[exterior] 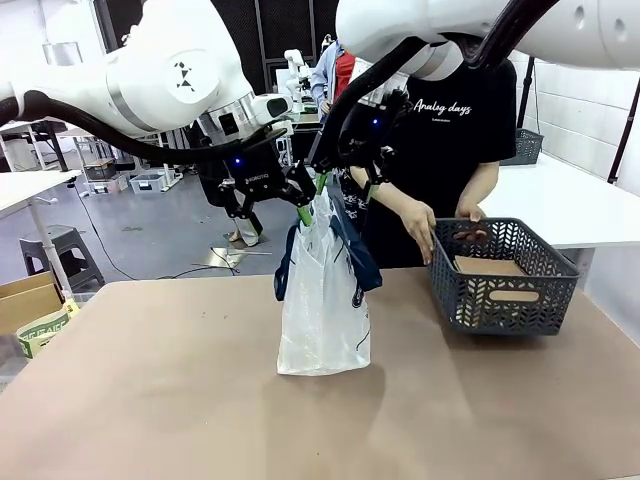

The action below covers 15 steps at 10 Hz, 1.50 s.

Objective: Transfer purchased items from the store into the shopping bag.
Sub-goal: Open the Reusable shopping bag in the center of the table.

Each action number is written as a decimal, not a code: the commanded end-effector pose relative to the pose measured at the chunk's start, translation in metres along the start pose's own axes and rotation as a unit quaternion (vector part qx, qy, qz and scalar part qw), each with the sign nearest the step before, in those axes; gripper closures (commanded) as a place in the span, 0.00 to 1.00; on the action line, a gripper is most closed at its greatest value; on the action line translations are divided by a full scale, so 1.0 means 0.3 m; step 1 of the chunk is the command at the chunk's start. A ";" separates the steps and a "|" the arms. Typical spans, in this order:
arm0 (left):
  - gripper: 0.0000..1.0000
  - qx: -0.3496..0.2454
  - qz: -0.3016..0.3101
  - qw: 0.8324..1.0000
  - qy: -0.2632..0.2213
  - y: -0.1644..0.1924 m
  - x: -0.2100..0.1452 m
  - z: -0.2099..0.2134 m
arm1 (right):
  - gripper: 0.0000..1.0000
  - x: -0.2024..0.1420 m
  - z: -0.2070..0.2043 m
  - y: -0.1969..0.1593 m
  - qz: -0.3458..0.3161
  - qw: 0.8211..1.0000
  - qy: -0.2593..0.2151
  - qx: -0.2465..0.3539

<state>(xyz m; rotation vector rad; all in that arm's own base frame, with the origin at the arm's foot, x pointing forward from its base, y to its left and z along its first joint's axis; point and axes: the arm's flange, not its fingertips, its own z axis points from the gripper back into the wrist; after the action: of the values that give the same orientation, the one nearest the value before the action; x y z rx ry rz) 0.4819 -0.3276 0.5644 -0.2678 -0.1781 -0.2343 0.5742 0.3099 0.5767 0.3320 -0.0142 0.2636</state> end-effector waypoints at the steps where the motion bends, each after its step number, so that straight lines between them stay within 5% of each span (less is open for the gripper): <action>1: 0.00 -0.024 0.013 1.000 -0.001 0.005 0.009 -0.011 | 0.00 0.044 -0.013 0.015 -0.016 0.999 0.021 -0.019; 6: 0.00 -0.006 0.023 1.000 0.013 0.035 0.030 -0.096 | 0.00 0.075 -0.109 -0.003 -0.020 0.998 0.052 -0.040; 7: 0.19 0.000 0.026 1.000 0.005 0.043 0.031 -0.106 | 0.13 0.067 -0.127 0.002 0.012 0.998 0.047 -0.041; 11: 0.98 0.004 0.029 1.000 0.004 0.043 0.040 -0.114 | 0.91 0.053 -0.160 0.008 0.014 0.997 0.060 -0.046; 12: 1.00 0.005 0.029 1.000 0.004 0.043 0.044 -0.115 | 1.00 0.050 -0.160 0.006 0.014 0.997 0.061 -0.046; 15: 1.00 0.010 0.033 0.999 0.002 0.051 0.039 -0.115 | 1.00 0.027 -0.171 -0.013 0.018 0.996 0.066 -0.052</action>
<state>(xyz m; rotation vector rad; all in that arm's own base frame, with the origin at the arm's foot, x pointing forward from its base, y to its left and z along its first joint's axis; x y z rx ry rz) 0.5023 -0.3263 0.5313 -0.2747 -0.1486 -0.2027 0.5839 0.3300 0.5289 0.2374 0.0918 0.2968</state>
